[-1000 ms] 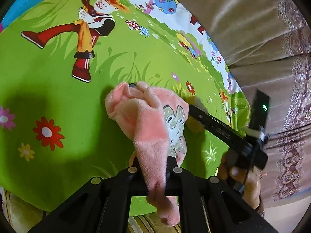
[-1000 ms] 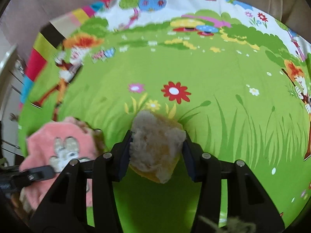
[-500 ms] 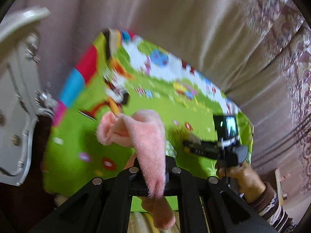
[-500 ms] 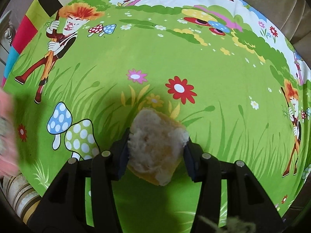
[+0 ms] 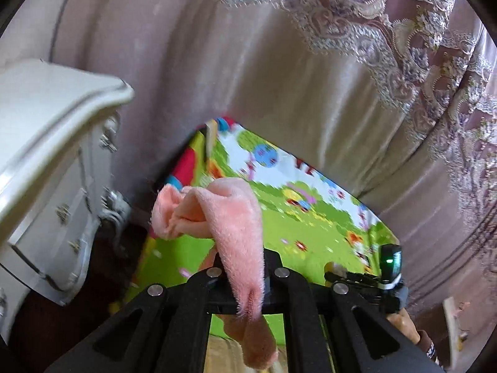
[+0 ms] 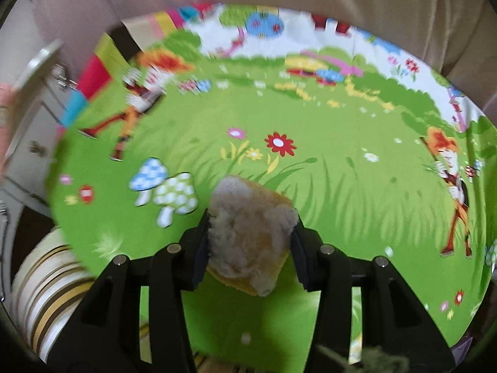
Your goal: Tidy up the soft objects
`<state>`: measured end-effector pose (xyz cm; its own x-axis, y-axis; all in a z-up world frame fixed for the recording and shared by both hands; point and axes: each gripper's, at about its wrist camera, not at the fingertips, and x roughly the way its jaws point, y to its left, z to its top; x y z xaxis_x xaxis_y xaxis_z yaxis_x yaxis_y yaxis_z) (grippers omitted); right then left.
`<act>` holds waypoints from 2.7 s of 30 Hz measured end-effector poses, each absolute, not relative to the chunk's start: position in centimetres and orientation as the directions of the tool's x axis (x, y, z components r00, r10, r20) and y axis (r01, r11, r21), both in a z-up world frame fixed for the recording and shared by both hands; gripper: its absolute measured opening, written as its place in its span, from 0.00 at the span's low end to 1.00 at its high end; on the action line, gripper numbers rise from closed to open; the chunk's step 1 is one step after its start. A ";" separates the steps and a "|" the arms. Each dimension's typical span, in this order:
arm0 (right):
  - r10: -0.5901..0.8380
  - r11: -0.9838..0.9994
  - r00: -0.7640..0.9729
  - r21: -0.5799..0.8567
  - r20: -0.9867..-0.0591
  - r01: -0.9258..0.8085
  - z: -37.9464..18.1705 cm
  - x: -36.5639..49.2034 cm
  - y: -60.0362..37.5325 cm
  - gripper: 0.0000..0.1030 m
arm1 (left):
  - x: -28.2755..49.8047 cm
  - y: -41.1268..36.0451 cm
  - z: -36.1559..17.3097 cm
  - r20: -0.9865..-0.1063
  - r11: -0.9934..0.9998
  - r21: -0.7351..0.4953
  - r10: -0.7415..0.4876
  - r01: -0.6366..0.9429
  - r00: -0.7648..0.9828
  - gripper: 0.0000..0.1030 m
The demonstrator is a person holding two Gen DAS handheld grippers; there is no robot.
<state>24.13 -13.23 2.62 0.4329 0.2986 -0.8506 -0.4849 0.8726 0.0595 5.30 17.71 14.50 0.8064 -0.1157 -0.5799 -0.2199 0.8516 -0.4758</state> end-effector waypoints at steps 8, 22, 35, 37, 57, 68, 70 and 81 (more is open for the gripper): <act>0.394 0.879 0.474 0.172 -0.787 -0.444 7.3 18.3 -19.7 0.48 | 5.4 12.4 15.0 -0.560 0.861 -0.499 -0.228 -0.104 0.796 0.05; 0.294 0.943 0.564 0.138 -0.772 -0.302 8.7 12.1 -28.1 0.49 | 5.8 5.9 15.5 -0.555 0.837 -0.546 -0.387 0.028 0.736 0.05; -0.014 0.997 0.645 -0.062 -0.764 -0.051 9.1 7.5 -35.6 0.50 | 9.5 -6.8 11.9 -0.554 0.727 -0.661 -0.639 0.186 0.533 0.05; -0.053 0.997 0.645 -0.080 -0.762 -0.012 9.0 6.8 -36.9 0.50 | 9.7 -8.9 11.7 -0.555 0.715 -0.668 -0.663 0.205 0.503 0.05; -0.313 0.928 0.559 -0.123 -0.767 0.351 7.9 0.8 -49.5 0.63 | 7.6 -30.8 8.7 -0.716 0.724 -0.476 -0.648 0.499 0.259 0.09; -0.348 0.903 0.533 -0.123 -0.771 0.412 7.6 -1.9 -51.2 0.70 | 4.1 -33.1 7.9 -0.757 0.733 -0.388 -0.599 0.559 0.260 0.75; -0.353 0.898 0.530 -0.121 -0.771 0.422 7.7 -2.5 -51.3 0.70 | 3.6 -32.8 8.2 -0.753 0.738 -0.376 -0.596 0.560 0.280 0.83; -0.372 0.880 0.519 -0.114 -0.769 0.462 8.0 -4.9 -51.8 0.71 | 0.6 -32.5 8.6 -0.726 0.704 -0.394 -0.633 0.591 0.270 0.99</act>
